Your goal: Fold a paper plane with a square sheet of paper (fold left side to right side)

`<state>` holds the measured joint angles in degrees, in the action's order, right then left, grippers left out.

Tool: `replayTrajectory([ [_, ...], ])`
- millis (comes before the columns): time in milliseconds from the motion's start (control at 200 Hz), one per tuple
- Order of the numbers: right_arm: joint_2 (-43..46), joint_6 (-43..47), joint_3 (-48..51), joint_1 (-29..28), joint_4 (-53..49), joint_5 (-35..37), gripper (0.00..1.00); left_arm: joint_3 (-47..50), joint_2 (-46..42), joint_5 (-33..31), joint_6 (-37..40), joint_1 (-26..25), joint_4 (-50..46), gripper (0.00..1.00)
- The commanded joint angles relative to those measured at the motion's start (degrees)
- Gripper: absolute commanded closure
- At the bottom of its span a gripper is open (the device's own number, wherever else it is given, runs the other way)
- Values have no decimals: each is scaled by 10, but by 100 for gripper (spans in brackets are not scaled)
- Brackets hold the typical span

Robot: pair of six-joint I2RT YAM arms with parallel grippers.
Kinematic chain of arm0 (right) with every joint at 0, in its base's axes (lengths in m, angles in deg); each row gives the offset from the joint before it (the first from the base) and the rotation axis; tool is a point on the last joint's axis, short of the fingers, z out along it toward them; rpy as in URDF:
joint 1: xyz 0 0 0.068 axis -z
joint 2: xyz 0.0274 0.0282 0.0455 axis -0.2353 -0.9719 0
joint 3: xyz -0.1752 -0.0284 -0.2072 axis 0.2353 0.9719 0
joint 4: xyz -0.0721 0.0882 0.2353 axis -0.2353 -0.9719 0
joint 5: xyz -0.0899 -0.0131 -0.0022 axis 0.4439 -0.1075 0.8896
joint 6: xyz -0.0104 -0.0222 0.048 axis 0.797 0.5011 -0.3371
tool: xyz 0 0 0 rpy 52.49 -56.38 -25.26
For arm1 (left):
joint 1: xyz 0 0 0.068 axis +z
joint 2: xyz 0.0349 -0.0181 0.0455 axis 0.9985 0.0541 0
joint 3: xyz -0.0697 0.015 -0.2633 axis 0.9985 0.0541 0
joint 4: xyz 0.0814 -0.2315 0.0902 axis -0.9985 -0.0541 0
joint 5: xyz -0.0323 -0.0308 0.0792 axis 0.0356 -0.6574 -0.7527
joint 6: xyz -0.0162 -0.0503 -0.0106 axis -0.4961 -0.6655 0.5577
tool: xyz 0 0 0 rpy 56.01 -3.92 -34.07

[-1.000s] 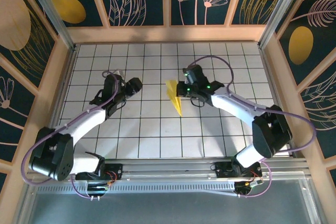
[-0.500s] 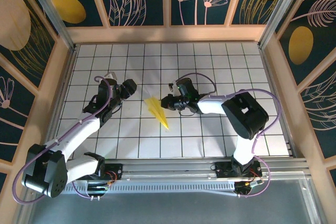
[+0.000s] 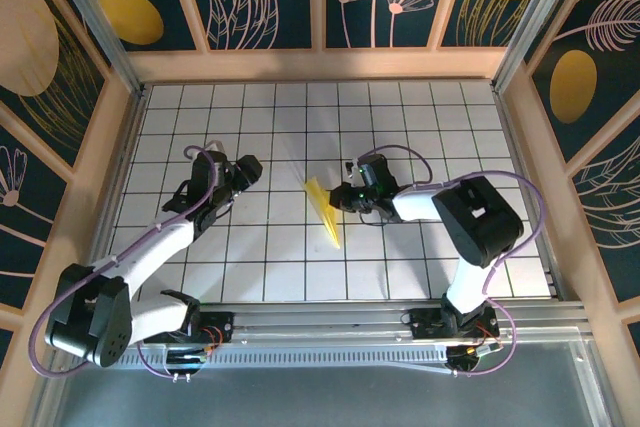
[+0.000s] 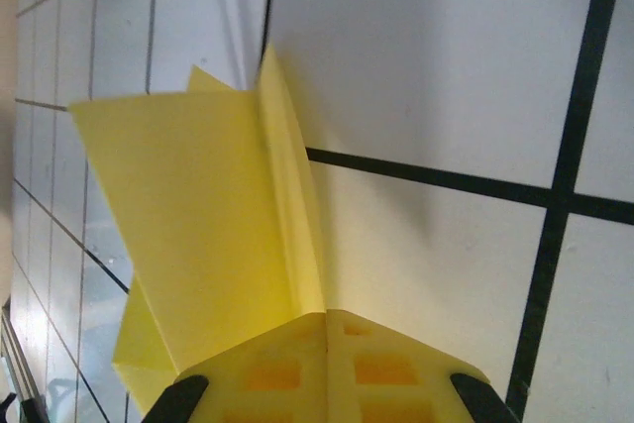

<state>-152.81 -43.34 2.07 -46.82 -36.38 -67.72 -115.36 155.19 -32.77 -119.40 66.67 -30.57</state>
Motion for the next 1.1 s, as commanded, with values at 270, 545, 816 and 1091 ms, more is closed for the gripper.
replayTrajectory([
  [270, 51, 28, 27, 14, -12, 37, 97, -5, 25, 12, -5, 4, 12, 28],
  [545, 61, 33, 32, 16, -20, 37, 86, -10, 31, 14, -1, 3, 11, 28],
  [816, 82, 51, 21, 16, -67, 64, 73, -13, 35, 15, 3, 4, 10, 28],
  [1091, 132, 162, -60, -1, -296, 109, 60, -17, 20, -3, 12, 4, -1, 27],
])
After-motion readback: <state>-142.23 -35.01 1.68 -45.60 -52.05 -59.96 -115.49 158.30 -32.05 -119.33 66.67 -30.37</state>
